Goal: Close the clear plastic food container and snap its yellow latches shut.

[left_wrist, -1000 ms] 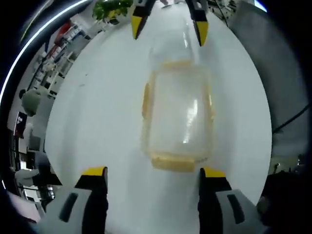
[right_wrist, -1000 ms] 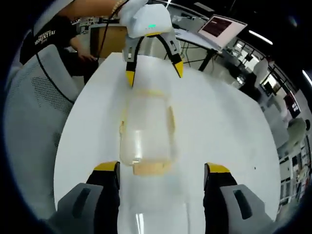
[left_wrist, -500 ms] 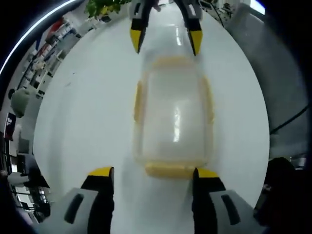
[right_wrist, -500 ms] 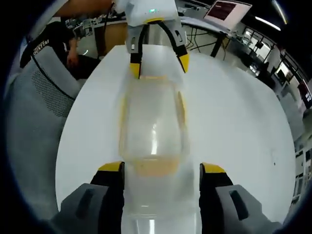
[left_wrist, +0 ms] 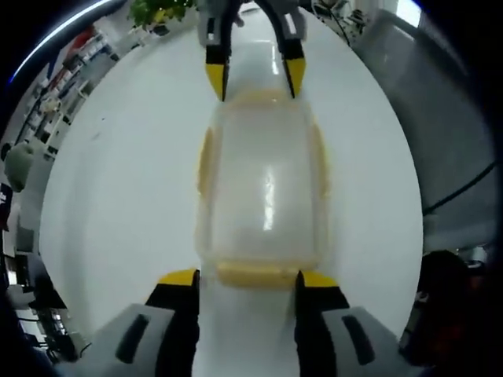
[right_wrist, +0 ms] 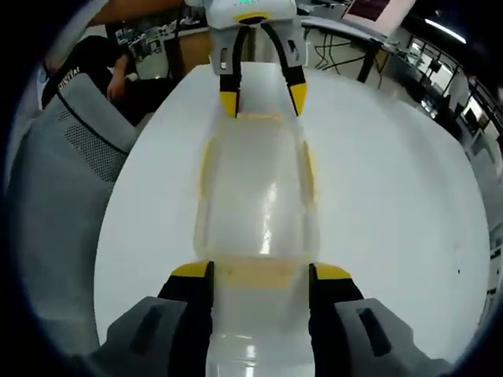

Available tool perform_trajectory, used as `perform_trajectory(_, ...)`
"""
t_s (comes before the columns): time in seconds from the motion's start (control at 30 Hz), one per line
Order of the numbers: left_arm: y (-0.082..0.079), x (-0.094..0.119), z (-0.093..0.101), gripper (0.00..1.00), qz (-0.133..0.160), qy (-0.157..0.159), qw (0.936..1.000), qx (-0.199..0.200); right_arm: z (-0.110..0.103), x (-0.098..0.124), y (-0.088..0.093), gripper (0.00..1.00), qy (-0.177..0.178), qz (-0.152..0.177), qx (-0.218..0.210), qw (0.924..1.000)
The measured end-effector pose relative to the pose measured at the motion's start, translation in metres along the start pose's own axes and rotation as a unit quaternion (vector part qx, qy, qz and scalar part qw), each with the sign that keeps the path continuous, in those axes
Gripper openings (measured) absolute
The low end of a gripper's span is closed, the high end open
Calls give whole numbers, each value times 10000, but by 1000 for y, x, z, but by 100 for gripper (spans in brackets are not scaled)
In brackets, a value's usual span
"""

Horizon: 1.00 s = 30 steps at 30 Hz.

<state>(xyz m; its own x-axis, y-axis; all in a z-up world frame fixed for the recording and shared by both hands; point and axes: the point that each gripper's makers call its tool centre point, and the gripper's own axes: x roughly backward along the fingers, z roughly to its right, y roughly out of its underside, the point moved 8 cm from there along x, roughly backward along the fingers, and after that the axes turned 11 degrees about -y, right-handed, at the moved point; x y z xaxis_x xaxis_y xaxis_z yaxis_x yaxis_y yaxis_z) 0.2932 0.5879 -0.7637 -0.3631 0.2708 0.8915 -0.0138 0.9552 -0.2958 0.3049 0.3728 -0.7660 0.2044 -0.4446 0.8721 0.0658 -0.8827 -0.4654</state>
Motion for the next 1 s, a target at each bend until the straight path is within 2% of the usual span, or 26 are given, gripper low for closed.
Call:
perform_trajectory(0.27,-1,-2,1,34,-14,217,9997,-104,2,0,2,44,-41,15,-56,10000)
perform_trajectory(0.3,-1,-2,1,34,-21,223,9997,-111,-1,-1,5,37,-192,-74,-249,9995)
perform_trajectory(0.33,-1,-3,0,34,-45,226,9997,-80,-3,-2,7,37,-284,-101,-255,9992)
perform_trajectory(0.37,-1,-3,-1,34,-29,233,9997,-112,1,-4,7,37,-118,-124,197,9997)
perform_trajectory(0.4,-1,-3,0,34,-30,241,9997,-87,-2,-7,7,37,-99,-82,-9,9999)
perform_trajectory(0.73,-2,-3,2,34,-107,277,9996,-32,2,-9,1,38,-82,-329,-63,9994)
perform_trajectory(1.0,-1,-4,0,34,-102,432,9990,35,3,-10,-2,38,-85,-540,-144,9984)
